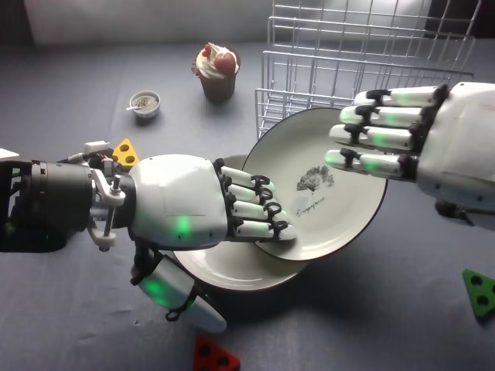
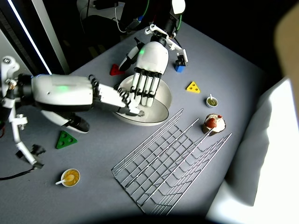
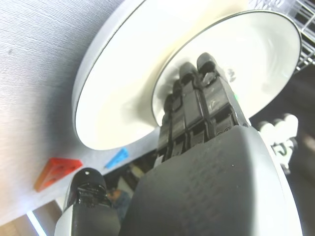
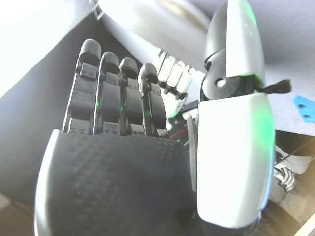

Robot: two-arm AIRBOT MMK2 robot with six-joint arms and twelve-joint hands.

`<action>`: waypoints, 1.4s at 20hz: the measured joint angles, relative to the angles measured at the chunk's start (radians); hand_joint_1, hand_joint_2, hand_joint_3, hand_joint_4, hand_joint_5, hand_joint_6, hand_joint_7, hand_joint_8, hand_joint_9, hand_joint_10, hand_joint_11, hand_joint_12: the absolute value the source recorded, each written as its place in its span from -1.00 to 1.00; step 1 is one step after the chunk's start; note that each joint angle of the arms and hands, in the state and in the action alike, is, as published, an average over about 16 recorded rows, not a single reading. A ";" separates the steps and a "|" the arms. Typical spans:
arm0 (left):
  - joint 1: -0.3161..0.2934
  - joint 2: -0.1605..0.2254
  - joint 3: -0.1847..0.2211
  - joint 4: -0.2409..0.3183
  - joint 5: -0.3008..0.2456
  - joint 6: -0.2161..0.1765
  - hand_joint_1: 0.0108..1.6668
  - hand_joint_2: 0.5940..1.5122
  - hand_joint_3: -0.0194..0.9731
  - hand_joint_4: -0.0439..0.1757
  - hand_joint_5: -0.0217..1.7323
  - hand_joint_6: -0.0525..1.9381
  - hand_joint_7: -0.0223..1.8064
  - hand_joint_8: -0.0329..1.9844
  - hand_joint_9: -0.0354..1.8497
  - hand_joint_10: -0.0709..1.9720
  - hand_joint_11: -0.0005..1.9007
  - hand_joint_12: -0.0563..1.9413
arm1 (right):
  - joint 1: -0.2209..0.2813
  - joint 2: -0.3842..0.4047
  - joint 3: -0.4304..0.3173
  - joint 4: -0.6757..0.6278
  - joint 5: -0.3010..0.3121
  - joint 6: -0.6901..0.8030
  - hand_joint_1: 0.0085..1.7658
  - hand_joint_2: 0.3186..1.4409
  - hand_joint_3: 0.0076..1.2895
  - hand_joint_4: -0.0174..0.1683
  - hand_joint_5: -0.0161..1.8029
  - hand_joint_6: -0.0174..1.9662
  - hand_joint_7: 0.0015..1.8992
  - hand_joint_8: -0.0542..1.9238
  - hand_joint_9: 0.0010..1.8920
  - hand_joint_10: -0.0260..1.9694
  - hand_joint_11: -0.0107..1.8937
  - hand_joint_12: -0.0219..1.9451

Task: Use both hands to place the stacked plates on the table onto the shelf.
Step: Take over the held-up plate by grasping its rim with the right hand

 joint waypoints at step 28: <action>-0.003 -0.005 0.011 0.000 -0.002 -0.003 -1.00 -0.06 -0.96 -0.68 -0.80 -0.97 -0.74 -0.98 -0.69 -0.93 -0.75 -0.93 | 0.109 -0.237 0.155 -0.066 -0.121 -0.002 0.46 0.14 -0.99 -0.77 -0.35 -0.85 -0.40 -0.88 -0.37 -0.88 -0.36 -0.72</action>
